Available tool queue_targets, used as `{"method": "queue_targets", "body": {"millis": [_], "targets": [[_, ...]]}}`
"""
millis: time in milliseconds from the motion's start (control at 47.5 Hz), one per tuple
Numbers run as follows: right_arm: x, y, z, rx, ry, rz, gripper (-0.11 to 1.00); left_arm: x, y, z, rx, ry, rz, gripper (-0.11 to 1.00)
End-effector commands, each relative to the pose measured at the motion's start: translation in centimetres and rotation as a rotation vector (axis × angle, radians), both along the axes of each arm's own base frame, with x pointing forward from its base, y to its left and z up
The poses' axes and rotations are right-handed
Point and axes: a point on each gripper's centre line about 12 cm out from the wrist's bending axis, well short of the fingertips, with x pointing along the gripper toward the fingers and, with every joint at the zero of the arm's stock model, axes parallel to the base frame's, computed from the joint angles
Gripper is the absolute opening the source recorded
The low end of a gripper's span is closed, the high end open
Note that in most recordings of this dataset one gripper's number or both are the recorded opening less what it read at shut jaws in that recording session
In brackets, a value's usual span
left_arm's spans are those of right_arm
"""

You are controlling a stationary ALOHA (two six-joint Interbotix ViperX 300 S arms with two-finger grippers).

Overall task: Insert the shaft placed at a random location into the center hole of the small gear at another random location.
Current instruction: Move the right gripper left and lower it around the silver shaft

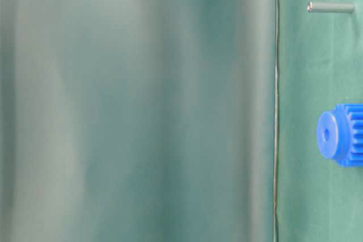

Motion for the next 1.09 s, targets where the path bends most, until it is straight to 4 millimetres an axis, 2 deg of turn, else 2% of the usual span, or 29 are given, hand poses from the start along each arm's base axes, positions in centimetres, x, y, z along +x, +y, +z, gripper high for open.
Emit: {"method": "queue_targets", "body": {"millis": [0, 316, 568, 631, 694, 842, 905, 947, 1010, 1073], "targets": [[0.3, -0.1, -0.1, -0.006, 0.014, -0.005, 0.01, 0.3, 0.0, 0.8, 0.004, -0.008, -0.003, 0.0], [1.8, -1.6, -1.7, 0.011, 0.081, -0.072, 0.01, 0.4, 0.0, 0.7, 0.004, 0.005, -0.003, 0.0], [3.3, -3.6, -4.9, 0.023, 0.208, -0.155, 0.02, 0.4, 0.0, 0.6, 0.001, 0.011, -0.003, 0.0], [3.7, -4.1, -5.8, 0.029, 0.241, -0.169, 0.09, 0.4, 0.0, 0.6, 0.0, 0.014, -0.003, 0.0], [4.3, -4.6, -6.9, 0.034, 0.276, -0.186, 0.24, 0.4, 0.0, 0.6, -0.002, 0.012, -0.003, 0.0], [5.3, -5.5, -9.3, 0.031, 0.32, -0.213, 0.7, 0.4, 0.0, 0.5, -0.002, 0.02, -0.003, 0.0], [5.7, -5.9, -10.7, 0.032, 0.329, -0.226, 0.86, 0.4, 0.0, 0.3, -0.002, 0.032, -0.003, 0.0], [5.8, -6.1, -11.4, 0.035, 0.333, -0.231, 0.88, 0.4, 0.0, 0.2, -0.002, 0.038, -0.003, 0.0], [6.0, -6.5, -12.7, 0.042, 0.35, -0.245, 0.84, 0.4, 0.0, 0.1, -0.002, 0.043, -0.003, 0.0], [6.2, -6.9, -14.0, 0.054, 0.364, -0.263, 0.84, 0.4, 0.0, 0.2, -0.002, 0.041, -0.003, 0.0]]}}
